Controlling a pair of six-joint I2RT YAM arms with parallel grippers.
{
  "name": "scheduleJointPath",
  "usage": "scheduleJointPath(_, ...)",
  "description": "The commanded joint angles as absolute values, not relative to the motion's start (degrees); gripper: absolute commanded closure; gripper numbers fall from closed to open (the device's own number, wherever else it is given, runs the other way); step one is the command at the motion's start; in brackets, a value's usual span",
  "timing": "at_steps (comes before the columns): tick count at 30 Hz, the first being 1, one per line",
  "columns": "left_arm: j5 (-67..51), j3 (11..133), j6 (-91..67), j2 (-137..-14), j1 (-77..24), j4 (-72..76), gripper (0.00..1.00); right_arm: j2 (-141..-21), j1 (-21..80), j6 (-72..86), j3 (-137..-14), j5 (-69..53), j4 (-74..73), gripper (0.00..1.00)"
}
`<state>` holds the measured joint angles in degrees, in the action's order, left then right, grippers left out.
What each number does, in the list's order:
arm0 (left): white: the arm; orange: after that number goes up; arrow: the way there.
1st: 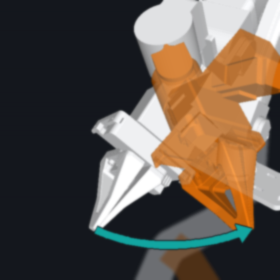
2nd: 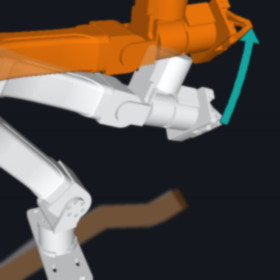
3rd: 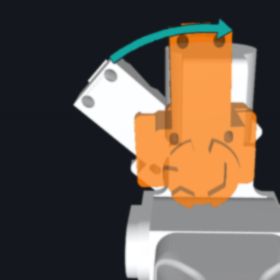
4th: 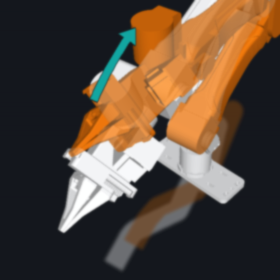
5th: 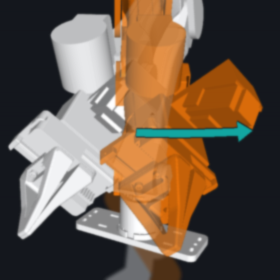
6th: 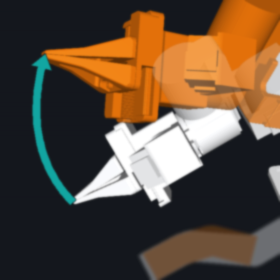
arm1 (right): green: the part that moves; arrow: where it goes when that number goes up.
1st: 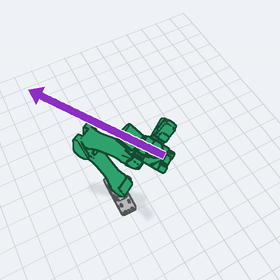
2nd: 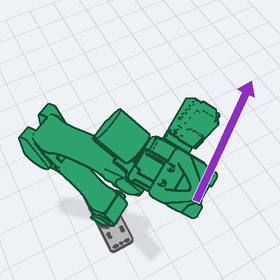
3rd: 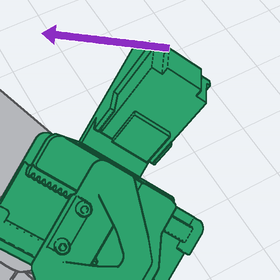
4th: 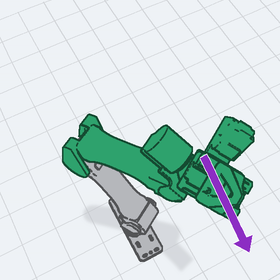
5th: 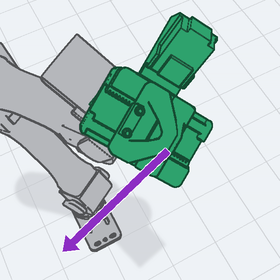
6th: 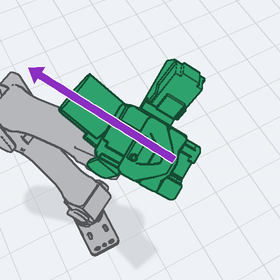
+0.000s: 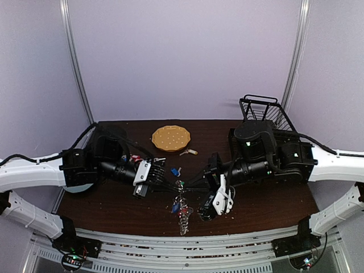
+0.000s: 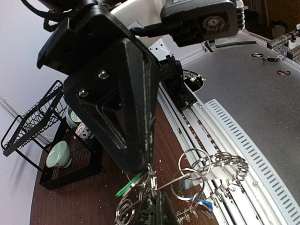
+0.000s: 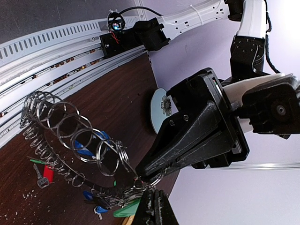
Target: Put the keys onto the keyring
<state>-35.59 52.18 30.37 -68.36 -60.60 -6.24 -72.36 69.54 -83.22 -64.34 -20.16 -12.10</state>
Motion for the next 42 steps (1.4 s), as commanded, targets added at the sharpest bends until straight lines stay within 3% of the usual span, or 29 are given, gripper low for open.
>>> scheduleJointPath(1,-36.44,54.61,30.66,-67.83,-60.91,-3.03,1.0,-73.27,70.01,-82.42,-63.86,-20.02,-9.03,1.0)
scheduleJointPath(20,-34.89,54.35,30.77,-67.6,-61.43,-3.82,1.0,-73.3,69.27,-74.95,-63.87,-18.51,-4.45,1.0)
scheduleJointPath(24,-31.49,52.55,29.46,-65.64,-61.48,-1.79,1.0,-72.51,67.15,-59.31,-65.72,-17.46,-4.7,1.0)
scheduleJointPath(29,-16.24,49.87,32.08,-63.15,-62.03,0.76,1.0,-71.81,64.94,-34.74,-72.68,-8.53,-13.57,1.0)
scheduleJointPath(42,5.04,46.22,46.87,-61.46,-65.81,3.25,1.0,-76.1,63.0,13.88,-82.13,-11.62,-29.77,1.0)
